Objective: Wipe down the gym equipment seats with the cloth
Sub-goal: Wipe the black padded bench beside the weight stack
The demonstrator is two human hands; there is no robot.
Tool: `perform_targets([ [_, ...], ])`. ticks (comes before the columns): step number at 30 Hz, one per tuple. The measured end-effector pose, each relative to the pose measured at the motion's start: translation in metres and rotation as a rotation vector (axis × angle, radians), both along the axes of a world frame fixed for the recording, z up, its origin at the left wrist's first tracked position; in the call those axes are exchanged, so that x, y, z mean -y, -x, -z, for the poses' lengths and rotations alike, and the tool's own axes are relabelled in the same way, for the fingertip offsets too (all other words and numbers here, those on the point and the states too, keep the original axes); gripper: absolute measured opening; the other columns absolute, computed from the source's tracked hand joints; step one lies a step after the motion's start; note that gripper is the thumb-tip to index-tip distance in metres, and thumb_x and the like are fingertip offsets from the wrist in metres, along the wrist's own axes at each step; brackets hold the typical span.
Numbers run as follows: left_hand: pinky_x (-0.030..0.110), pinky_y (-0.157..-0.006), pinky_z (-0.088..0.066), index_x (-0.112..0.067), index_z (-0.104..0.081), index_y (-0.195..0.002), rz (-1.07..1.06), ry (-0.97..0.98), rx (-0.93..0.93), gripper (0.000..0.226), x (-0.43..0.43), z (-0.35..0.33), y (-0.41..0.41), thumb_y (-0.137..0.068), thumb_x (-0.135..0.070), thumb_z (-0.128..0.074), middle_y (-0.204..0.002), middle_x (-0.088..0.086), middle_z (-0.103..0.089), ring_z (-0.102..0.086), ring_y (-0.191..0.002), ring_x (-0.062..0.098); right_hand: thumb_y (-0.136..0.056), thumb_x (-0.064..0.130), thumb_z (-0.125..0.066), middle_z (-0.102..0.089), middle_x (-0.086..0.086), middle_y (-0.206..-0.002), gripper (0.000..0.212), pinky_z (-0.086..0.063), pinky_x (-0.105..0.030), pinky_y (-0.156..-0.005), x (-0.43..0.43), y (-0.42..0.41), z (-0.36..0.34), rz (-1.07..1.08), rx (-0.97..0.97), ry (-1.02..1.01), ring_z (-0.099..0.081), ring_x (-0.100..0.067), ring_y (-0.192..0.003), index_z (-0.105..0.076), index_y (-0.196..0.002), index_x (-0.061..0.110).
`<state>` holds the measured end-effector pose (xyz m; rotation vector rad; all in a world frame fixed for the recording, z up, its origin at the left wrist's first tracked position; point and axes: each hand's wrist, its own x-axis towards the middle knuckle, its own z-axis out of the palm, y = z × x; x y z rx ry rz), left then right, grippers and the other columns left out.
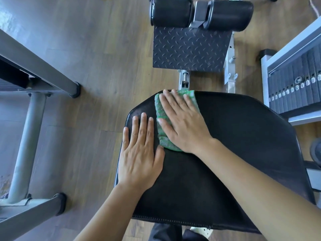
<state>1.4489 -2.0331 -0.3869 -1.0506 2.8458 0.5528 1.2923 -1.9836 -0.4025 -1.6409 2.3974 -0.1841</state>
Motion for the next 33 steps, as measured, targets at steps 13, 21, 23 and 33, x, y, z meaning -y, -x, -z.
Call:
perform_targets([
  [13,0.037,-0.120,0.001,-0.011,-0.017,-0.152,0.095,-0.038,-0.250,0.061,-0.016,-0.026,0.072,-0.095,-0.035,-0.023,-0.160,0.006,-0.005,0.004,-0.148,0.021,-0.098,0.046,-0.017,-0.010,-0.009,-0.161,0.066,-0.003,-0.040,-0.120,-0.114,0.052,-0.021,0.505,-0.007,0.044,-0.003,-0.022,-0.149,-0.016,-0.153,0.008],
  [21,0.035,-0.119,0.008,-0.017,-0.005,-0.153,0.228,0.087,-0.023,0.069,-0.016,0.011,0.095,-0.094,-0.051,-0.015,-0.161,0.003,0.000,0.006,-0.147,0.019,-0.097,0.044,-0.018,-0.011,-0.011,-0.160,0.066,-0.004,-0.040,-0.120,-0.139,0.061,-0.007,0.607,-0.007,0.012,-0.007,-0.025,-0.148,-0.018,-0.152,0.008],
  [23,0.036,-0.119,0.006,-0.018,-0.007,-0.153,0.161,0.124,0.006,0.069,0.002,0.012,0.079,-0.094,-0.052,-0.015,-0.161,0.001,-0.002,0.004,-0.148,0.018,-0.097,0.044,-0.018,-0.011,-0.010,-0.160,0.066,-0.004,-0.040,-0.120,-0.143,0.062,-0.006,0.607,-0.005,0.003,-0.007,-0.025,-0.148,-0.017,-0.152,0.009],
  [33,0.044,-0.120,-0.004,-0.013,-0.010,-0.153,0.236,0.081,0.002,0.069,-0.051,0.005,0.095,-0.095,-0.048,-0.021,-0.160,0.006,-0.006,-0.001,-0.148,0.023,-0.097,0.044,-0.019,-0.014,-0.009,-0.160,0.065,-0.007,-0.041,-0.120,-0.180,0.051,-0.006,0.651,-0.020,-0.009,-0.009,-0.024,-0.148,-0.020,-0.152,0.010],
])
